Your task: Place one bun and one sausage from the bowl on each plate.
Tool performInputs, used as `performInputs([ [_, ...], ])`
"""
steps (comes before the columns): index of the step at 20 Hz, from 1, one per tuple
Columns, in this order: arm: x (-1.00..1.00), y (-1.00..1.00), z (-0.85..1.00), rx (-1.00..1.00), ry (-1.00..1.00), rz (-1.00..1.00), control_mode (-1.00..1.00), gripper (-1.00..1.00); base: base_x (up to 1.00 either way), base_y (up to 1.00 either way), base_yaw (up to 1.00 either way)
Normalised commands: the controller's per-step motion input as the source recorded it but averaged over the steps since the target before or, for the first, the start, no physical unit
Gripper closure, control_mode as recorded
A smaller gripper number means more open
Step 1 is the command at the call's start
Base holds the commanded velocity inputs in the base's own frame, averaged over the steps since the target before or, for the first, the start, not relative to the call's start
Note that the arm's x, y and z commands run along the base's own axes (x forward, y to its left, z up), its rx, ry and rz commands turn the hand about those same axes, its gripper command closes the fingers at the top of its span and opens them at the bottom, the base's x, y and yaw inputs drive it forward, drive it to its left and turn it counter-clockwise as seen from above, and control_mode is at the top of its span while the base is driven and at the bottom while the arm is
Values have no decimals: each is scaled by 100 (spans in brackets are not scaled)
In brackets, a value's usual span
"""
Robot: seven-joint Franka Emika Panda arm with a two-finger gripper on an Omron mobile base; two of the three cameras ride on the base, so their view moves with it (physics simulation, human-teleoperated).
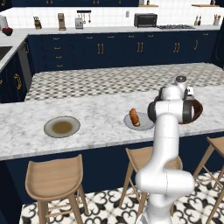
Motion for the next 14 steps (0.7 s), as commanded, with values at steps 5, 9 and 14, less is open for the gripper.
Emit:
performInputs([
  [5,29,-21,-33,0,10,0,-100,-100,0,0,0],
  [9,14,6,-34,0,12,0,-100,-100,0,0,0],
  [14,8,9,-35,0,8,0,-100,100,0,0,0],
])
